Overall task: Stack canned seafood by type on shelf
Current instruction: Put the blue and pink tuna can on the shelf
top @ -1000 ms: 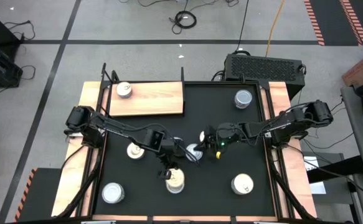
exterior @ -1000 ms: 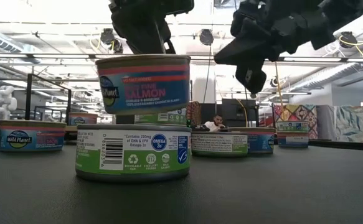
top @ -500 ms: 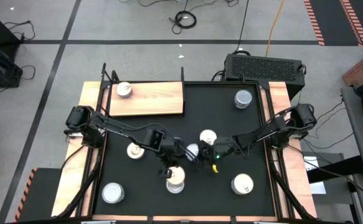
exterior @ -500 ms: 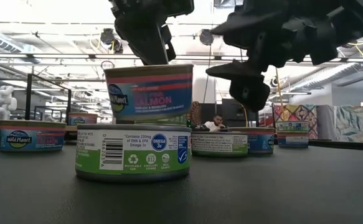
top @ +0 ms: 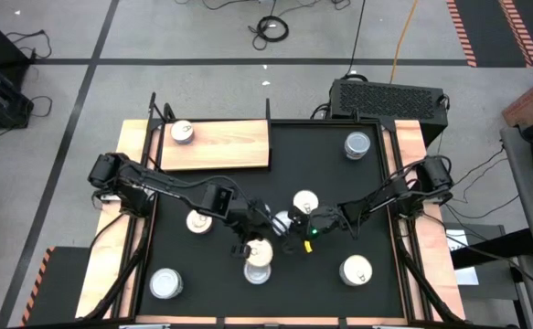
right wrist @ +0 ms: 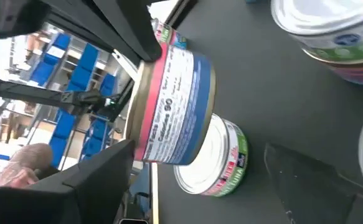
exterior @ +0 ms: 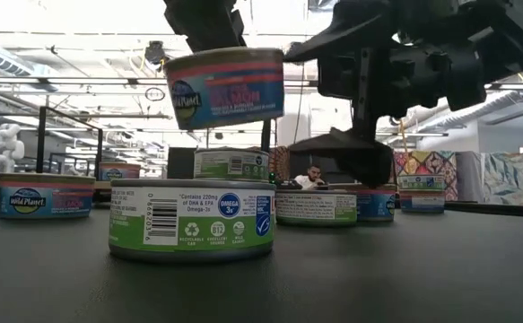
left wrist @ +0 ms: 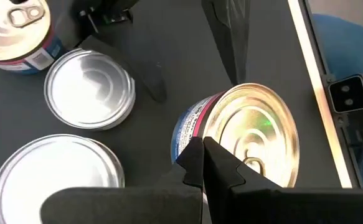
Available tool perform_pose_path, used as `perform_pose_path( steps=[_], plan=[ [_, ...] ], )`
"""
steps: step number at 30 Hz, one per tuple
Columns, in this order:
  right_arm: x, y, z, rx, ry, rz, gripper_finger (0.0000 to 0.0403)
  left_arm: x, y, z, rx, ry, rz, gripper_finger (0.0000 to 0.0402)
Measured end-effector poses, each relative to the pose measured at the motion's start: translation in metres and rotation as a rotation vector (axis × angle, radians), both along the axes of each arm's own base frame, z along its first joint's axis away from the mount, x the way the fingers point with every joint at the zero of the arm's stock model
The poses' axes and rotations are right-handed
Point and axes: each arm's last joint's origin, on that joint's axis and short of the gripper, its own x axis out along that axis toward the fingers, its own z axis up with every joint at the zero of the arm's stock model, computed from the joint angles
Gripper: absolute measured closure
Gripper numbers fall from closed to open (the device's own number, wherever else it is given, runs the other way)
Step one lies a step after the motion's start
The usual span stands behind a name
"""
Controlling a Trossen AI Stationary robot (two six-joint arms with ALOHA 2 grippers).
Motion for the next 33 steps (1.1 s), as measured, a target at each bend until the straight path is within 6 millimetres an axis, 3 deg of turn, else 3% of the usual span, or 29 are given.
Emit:
perform_pose_path(
  steps=[11, 23, 33],
  plan=[
    [0.011, 0.007, 0.016, -0.003, -0.067, -0.027, 0.005, 0.0, 0.0, 0.0, 0.029, -0.01, 0.02, 0.0401],
    [0.013, 0.007, 0.018, -0.013, -0.07, -0.082, 0.0054, -0.001, 0.004, 0.009, 0.072, -0.063, 0.053, 0.0401],
    [0.014, 0.006, 0.019, -0.006, -0.087, -0.095, 0.0141, -0.005, 0.012, 0.019, 0.09, -0.084, 0.091, 0.0401]
  ],
)
